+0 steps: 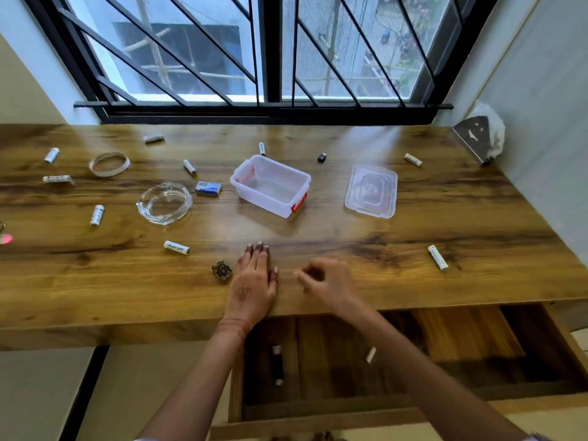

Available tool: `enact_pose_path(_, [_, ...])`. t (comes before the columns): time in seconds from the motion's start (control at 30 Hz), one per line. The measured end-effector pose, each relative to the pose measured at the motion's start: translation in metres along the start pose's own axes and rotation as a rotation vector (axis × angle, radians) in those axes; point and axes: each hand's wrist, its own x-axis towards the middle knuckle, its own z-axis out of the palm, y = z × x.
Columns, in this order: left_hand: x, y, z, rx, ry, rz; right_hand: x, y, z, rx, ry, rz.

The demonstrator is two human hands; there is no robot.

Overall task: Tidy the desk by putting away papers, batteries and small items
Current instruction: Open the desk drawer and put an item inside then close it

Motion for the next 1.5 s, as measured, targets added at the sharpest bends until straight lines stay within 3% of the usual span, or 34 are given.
enact_pose_path(0.27, [0.015,-0.009,0.014,0.15,-0.02,-0.023,0.145,0.02,-0.047,-0.208,0.291,-0.085])
enact_pose_path(0.5, [0.024,-0.01,0.015,0.151,-0.016,-0.028,0.257,0.025,-0.072,-0.402,0.206,-0.052])
enact_pose_path(0.63, [0.024,-0.012,0.018,0.163,0.002,-0.024,0.294,0.039,-0.075,-0.472,0.059,0.02])
enact_pose_path(0.77, [0.025,-0.012,0.017,0.184,-0.017,-0.035,0.304,0.049,-0.074,-0.53,0.043,-0.052])
enact_pose_path(1.07, [0.025,-0.011,0.016,0.194,-0.004,-0.032,0.287,0.055,-0.07,-0.454,0.26,-0.045])
enact_pose_path(1.3, [0.024,-0.009,0.014,0.171,-0.024,-0.028,0.196,0.028,-0.076,-0.021,0.522,-0.002])
enact_pose_path(1.4, [0.024,-0.008,0.012,0.172,-0.034,-0.033,0.123,0.017,-0.066,0.246,0.489,0.066])
enact_pose_path(1.5, [0.023,-0.007,0.012,0.171,-0.036,-0.025,0.038,0.011,-0.034,0.277,0.366,0.053])
